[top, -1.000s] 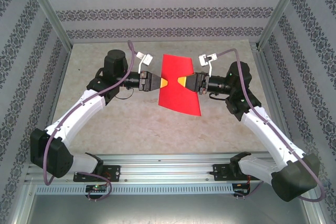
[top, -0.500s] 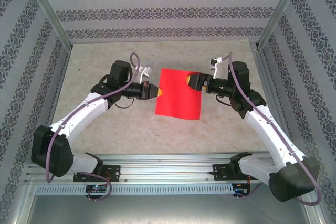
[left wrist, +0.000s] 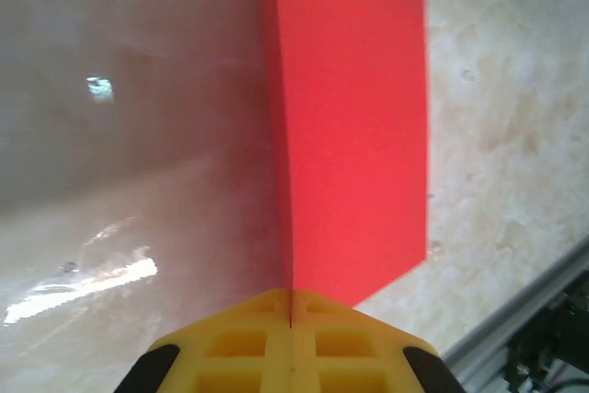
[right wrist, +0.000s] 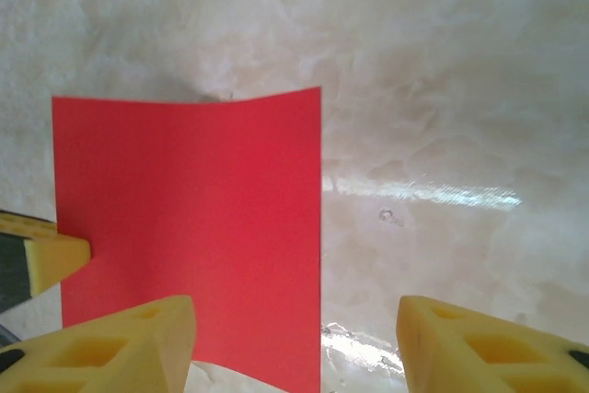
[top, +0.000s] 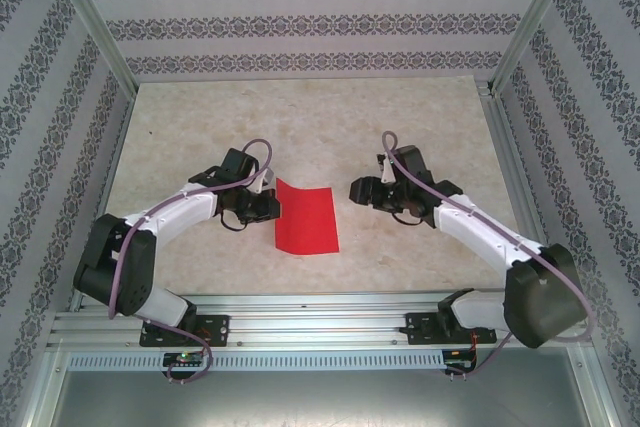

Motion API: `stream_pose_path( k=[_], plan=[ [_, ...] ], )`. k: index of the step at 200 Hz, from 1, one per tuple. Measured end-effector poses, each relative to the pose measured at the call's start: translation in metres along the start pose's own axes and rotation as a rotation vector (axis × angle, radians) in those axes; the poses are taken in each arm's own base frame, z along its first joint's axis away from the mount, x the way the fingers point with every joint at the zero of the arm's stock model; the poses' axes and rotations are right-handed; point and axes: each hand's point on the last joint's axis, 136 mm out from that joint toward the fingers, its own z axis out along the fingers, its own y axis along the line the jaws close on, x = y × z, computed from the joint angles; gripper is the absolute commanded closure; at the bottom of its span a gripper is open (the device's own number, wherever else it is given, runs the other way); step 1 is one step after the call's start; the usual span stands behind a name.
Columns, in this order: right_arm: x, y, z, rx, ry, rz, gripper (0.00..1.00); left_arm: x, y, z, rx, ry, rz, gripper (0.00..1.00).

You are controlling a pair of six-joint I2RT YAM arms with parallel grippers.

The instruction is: Fold a paper plane with a square sheet of paper (fold left side to right side)

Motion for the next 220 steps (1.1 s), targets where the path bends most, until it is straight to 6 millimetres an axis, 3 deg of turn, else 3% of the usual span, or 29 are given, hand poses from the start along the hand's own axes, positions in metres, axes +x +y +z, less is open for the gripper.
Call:
stream_pose_path(
  k=[19, 36, 56, 95, 133, 166, 220],
  plan=[
    [0.009, 0.006, 0.022, -0.012, 0.032, 0.031, 0.5, 0.001, 0.009, 0.003, -0.037, 0.008, -0.001, 1.0],
    [0.015, 0.01, 0.04, -0.024, 0.055, 0.057, 0.56, 0.001, 0.011, 0.003, -0.043, 0.013, 0.002, 0.91],
    [0.025, 0.009, 0.061, -0.017, 0.097, 0.097, 0.59, -0.007, 0.001, 0.002, -0.015, 0.01, 0.021, 0.77],
    [0.046, -0.008, 0.09, 0.037, 0.176, 0.182, 0.63, -0.013, -0.02, 0.003, 0.088, 0.015, 0.048, 0.65],
    [0.048, -0.01, 0.093, 0.042, 0.184, 0.2, 0.62, -0.016, -0.033, 0.009, 0.173, 0.028, 0.052, 0.6],
    [0.031, -0.004, 0.086, -0.039, 0.125, 0.236, 0.52, -0.015, -0.044, 0.017, 0.222, 0.048, 0.071, 0.59],
    [-0.006, 0.041, 0.07, -0.26, 0.029, 0.247, 0.49, -0.011, -0.055, 0.027, 0.25, 0.067, 0.087, 0.68]
  ],
)
